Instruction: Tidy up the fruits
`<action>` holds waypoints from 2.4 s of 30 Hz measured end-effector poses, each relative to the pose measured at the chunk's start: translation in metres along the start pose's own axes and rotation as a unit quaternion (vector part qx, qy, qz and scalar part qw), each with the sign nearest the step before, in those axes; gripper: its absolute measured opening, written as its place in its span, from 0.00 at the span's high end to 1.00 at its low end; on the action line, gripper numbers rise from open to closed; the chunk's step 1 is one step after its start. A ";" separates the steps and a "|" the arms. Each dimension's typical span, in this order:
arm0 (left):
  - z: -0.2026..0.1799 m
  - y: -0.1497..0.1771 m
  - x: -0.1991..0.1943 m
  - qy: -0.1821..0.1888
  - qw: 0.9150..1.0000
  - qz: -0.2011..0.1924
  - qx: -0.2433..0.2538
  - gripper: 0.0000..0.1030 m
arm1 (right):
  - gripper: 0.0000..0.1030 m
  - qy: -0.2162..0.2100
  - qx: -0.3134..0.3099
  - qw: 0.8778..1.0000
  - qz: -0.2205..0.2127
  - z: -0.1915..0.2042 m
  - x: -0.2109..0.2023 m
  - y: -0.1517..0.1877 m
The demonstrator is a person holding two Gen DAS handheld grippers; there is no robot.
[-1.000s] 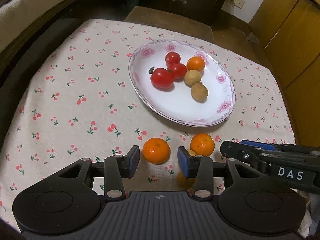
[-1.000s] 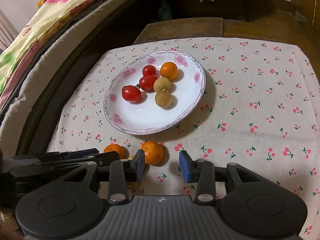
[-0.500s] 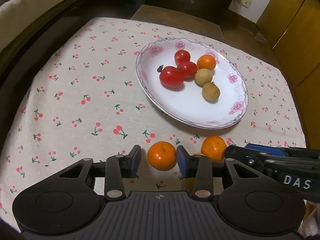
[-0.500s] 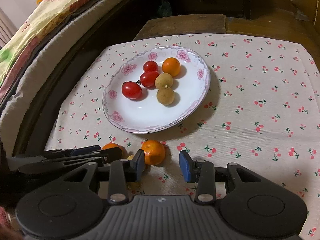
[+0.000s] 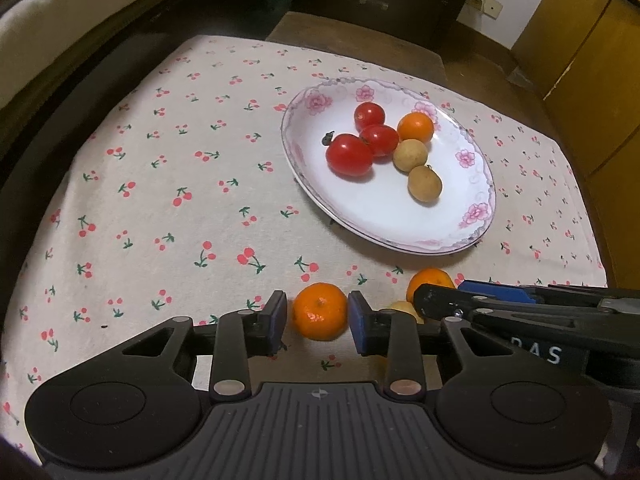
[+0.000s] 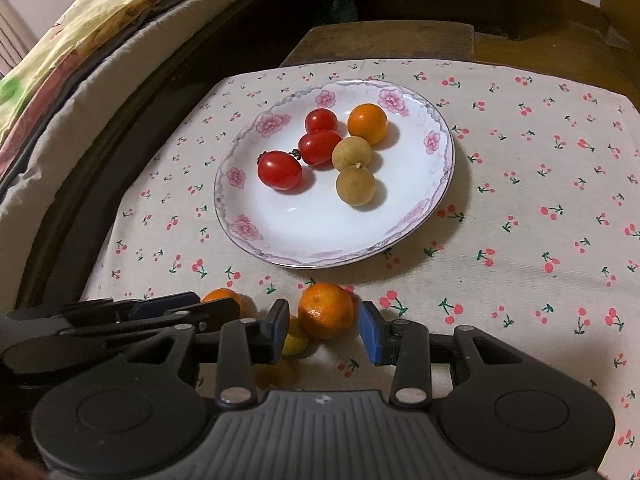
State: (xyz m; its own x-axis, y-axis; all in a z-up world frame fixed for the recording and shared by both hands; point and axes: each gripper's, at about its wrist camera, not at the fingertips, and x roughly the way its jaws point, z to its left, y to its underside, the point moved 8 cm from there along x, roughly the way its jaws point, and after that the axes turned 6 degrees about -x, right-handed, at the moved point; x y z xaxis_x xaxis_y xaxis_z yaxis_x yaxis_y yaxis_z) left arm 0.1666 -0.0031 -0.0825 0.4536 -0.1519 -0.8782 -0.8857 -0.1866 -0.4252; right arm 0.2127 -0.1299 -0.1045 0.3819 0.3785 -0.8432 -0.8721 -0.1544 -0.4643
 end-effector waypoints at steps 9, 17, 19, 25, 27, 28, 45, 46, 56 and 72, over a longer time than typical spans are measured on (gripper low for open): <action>0.007 0.000 0.001 -0.001 1.000 0.007 -0.017 0.46 | 0.63 0.010 -0.014 1.000 -0.006 -0.002 0.012 -0.001; 0.001 0.004 0.004 0.002 1.000 0.010 -0.002 0.55 | 0.66 0.023 -0.031 0.999 -0.007 -0.003 0.006 0.003; 0.000 0.004 0.004 0.000 1.000 0.011 0.003 0.58 | 0.66 0.023 -0.030 0.999 -0.005 -0.006 0.002 0.007; -0.004 0.007 0.002 0.000 1.000 0.011 0.011 0.61 | 0.67 0.032 -0.022 0.999 -0.011 -0.017 -0.014 0.014; -0.005 0.007 0.001 0.001 1.000 0.010 0.014 0.61 | 0.67 0.033 -0.020 0.999 -0.014 -0.020 -0.022 0.015; -0.005 0.008 -0.001 0.002 1.000 0.009 0.015 0.61 | 0.67 0.035 -0.019 0.999 -0.016 -0.021 -0.026 0.016; -0.006 0.010 0.001 0.004 1.000 0.012 0.017 0.61 | 0.64 0.025 -0.006 1.000 0.000 -0.022 -0.024 0.025; -0.006 0.010 0.002 0.006 1.000 0.013 0.016 0.61 | 0.63 0.028 -0.011 1.000 0.001 -0.020 -0.022 0.025; -0.006 0.008 0.007 0.004 1.000 0.013 0.014 0.58 | 0.63 0.039 -0.011 0.999 0.000 -0.027 -0.010 0.026; -0.006 0.008 -0.002 0.002 1.000 0.006 0.026 0.62 | 0.66 0.042 -0.031 0.999 -0.005 -0.021 -0.022 0.026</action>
State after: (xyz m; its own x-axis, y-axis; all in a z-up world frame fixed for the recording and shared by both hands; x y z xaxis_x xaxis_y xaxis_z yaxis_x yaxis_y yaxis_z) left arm 0.1588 -0.0104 -0.0826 0.4433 -0.1582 -0.8823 -0.8950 -0.1334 -0.4257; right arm 0.1881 -0.1613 -0.1040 0.4170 0.3023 -0.8572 -0.8488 -0.2079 -0.4862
